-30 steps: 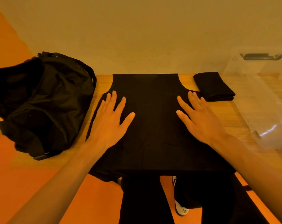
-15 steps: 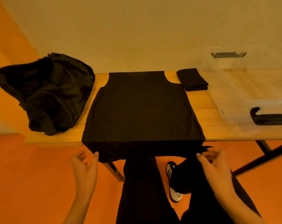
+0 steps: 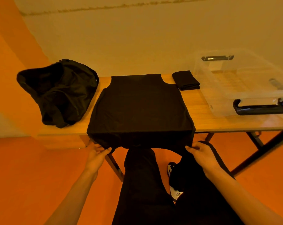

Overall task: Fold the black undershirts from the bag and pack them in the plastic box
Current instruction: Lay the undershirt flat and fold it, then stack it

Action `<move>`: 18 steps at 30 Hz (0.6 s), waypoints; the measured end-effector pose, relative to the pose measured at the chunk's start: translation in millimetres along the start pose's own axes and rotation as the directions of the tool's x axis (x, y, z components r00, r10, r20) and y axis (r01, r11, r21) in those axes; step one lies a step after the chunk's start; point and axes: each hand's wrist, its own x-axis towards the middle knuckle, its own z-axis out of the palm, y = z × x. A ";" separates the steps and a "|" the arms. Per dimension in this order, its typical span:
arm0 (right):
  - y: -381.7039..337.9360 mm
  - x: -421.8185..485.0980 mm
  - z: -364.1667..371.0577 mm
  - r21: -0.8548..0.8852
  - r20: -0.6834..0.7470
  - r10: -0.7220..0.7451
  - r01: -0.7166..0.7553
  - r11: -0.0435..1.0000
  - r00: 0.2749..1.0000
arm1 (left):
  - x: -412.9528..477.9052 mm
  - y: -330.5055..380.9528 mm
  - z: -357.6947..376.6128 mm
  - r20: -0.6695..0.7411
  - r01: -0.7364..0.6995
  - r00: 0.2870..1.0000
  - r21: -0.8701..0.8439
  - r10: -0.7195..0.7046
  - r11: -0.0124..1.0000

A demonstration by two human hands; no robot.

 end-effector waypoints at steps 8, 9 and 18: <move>-0.3 -4.3 -4.9 -0.078 -0.058 -0.013 0.008 0.997 0.998 | -8.2 -7.5 -11.0 0.081 -0.064 0.995 0.056 0.059 0.996; -0.1 -5.7 -6.4 -0.083 -0.052 0.000 -0.004 0.997 0.999 | -13.0 -10.3 -15.5 0.096 -0.079 0.993 0.049 0.074 0.996; -7.0 -30.8 -18.4 0.107 0.097 0.181 -0.191 0.976 0.979 | -47.6 -21.7 -50.9 0.102 -0.149 0.984 0.014 0.147 0.989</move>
